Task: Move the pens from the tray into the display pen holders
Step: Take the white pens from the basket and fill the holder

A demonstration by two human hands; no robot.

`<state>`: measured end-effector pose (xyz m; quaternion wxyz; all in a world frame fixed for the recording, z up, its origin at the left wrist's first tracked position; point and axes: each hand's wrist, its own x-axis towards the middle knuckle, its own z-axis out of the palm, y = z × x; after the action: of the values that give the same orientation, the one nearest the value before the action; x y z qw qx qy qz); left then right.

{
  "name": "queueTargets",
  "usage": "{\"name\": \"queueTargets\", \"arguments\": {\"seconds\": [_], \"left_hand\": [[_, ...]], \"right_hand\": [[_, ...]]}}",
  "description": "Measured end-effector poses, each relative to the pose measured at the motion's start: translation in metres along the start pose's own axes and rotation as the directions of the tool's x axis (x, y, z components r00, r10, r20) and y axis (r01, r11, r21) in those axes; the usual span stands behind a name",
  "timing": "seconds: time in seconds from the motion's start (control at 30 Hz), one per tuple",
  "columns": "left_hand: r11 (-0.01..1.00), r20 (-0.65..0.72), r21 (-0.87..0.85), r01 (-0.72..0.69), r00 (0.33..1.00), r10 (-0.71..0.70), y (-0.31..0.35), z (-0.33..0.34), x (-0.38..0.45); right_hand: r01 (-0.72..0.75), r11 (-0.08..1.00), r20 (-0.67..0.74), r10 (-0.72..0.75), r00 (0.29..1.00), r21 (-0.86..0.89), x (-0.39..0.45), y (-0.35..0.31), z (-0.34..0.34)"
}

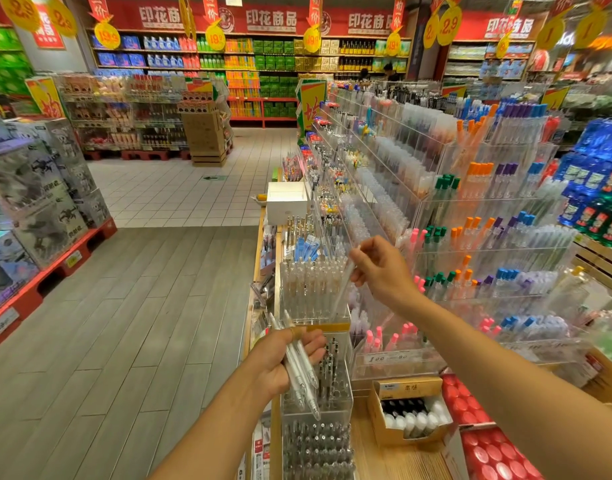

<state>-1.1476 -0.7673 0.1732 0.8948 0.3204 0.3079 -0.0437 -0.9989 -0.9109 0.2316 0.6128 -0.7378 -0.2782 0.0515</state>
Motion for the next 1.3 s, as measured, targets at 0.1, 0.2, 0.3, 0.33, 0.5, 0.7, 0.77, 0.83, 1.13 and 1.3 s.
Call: {"name": "queueTargets", "arguments": {"seconds": [0.1,0.2,0.3,0.33,0.5,0.7,0.77,0.83,1.13,1.3], "left_hand": [[1.000,-0.030,-0.013,-0.003,1.000,0.003,0.000,-0.001,-0.002],[1.000,-0.044,0.012,-0.014,0.999,0.015,0.001,-0.001,-0.002],[0.999,-0.040,0.034,-0.006,0.999,0.008,0.001,-0.001,-0.002],[0.999,-0.040,0.039,-0.004,0.999,0.006,0.001,-0.001,-0.003],[1.000,-0.034,0.016,-0.004,0.999,0.004,0.001,-0.005,-0.002],[0.998,0.000,0.066,-0.002,1.000,0.002,0.003,-0.005,0.001],[0.994,0.014,0.105,-0.007,1.000,0.005,0.004,-0.005,0.001],[0.990,0.026,0.137,-0.021,1.000,0.017,0.005,-0.005,0.001],[0.965,0.102,0.252,-0.067,0.994,0.042,0.001,0.004,-0.002],[0.961,0.162,0.263,-0.090,0.986,0.048,0.001,0.011,-0.003]], "right_hand": [[0.095,0.965,-0.026,-0.104,0.994,-0.243,0.003,-0.001,0.001],[0.113,0.921,0.029,-0.110,0.994,-0.373,0.001,0.001,0.005],[0.117,0.891,0.036,-0.113,0.993,-0.439,-0.001,0.005,0.009],[0.108,0.887,0.027,-0.108,0.994,-0.449,-0.001,0.005,0.009],[0.090,0.879,0.017,-0.093,0.996,-0.468,0.000,0.009,0.012],[0.106,0.781,0.103,-0.054,0.993,-0.616,0.006,0.018,0.013],[0.108,0.757,0.105,-0.052,0.993,-0.645,0.007,0.020,0.013],[0.099,0.763,0.099,-0.046,0.994,-0.639,0.007,0.021,0.015],[0.166,0.786,0.175,-0.075,0.982,-0.596,-0.009,0.003,0.031],[-0.035,0.898,0.321,0.193,0.927,-0.439,-0.017,-0.006,0.045]]}}
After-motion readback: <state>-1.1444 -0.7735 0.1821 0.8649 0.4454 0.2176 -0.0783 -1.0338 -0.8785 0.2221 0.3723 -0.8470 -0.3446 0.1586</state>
